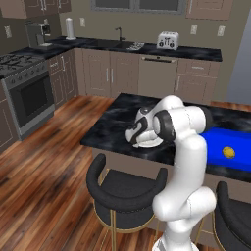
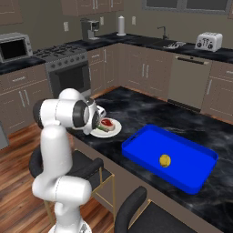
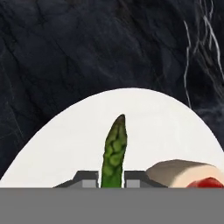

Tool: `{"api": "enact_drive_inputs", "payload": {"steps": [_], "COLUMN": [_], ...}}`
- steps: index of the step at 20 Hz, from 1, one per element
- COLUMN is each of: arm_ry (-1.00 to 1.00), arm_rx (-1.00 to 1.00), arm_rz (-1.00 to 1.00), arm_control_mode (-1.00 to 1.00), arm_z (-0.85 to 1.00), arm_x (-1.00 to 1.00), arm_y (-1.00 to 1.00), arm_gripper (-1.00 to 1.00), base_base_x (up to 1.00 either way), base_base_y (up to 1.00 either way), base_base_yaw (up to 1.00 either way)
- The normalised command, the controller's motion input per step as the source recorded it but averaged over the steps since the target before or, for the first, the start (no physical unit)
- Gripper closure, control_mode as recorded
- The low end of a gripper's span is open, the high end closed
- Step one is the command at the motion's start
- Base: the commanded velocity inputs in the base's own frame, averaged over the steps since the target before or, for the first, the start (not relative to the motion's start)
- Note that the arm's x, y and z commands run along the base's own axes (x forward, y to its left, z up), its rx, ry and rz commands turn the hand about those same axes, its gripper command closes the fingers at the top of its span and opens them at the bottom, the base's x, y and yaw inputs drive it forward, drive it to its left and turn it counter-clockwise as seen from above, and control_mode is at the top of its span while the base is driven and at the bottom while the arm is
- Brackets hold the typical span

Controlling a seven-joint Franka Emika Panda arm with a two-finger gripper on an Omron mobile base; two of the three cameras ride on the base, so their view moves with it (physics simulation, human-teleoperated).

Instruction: Create a steak meal by picking up the steak and asparagus from the tray and placing them on the plate. Leave the lemon on the tray.

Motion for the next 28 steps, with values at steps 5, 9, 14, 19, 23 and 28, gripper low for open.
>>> {"api": "enact_drive_inputs", "payload": {"steps": [5,9,14,19,23,28], "arm_ry": [0.00,0.00,-0.02,-0.02,-0.04,-0.10], "arm_rx": [0.00,0.00,0.00,0.00,-0.01,-0.03], "arm_rz": [0.00,0.00,0.00,0.00,0.00,0.00], "arm_control_mode": [-1.00,-1.00,-1.00,-1.00,-1.00,-1.00], "arm_z": [-0.24,-0.09,0.10,0.35,0.47,0.51], "arm_x": [0.25,0.10,-0.09,-0.17,-0.25,-0.51], "arm_y": [0.00,-0.01,0.00,0.00,0.03,0.01], "arm_gripper": [1.00,-1.00,-1.00,-1.00,-1.00,-1.00], "base_base_x": [0.00,0.00,0.00,0.00,0.00,0.00], "base_base_y": [0.00,0.00,0.00,0.00,0.00,0.00], "base_base_yaw": [0.00,0.00,0.00,0.00,0.00,0.00]}}
